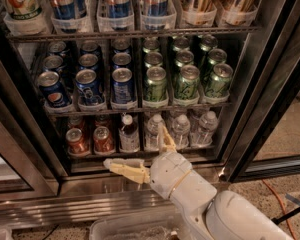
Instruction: Pick pepsi can from middle shelf of fridge
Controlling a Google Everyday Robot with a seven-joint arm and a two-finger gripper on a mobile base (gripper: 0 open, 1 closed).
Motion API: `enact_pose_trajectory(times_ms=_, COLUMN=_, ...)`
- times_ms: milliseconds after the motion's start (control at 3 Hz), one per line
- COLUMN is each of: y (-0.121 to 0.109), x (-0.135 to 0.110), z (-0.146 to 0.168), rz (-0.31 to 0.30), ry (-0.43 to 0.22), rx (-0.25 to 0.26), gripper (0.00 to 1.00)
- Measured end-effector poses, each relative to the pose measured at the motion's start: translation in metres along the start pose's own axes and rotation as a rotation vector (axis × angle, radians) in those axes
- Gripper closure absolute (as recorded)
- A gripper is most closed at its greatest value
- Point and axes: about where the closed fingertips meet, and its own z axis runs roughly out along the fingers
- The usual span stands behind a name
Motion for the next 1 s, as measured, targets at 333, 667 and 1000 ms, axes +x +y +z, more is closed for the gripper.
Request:
enact_pose_trajectory(times_ms=333, y=0.045, x=0.005, z=0.008, rz=-0.142, ry=0.008, rx=-0.020, gripper=0.00)
enact_pose_trajectory(times_ms=667, y=0.076, x=0.004, z=0.018, rz=-0.201, ry=0.009, rx=-0.037, gripper=0.00)
enact_pose_trajectory(times_ms=1000, y=0.102, x=-0.021, z=0.056, rz=-0.183, ry=-0.004, rx=-0.089, gripper=0.00)
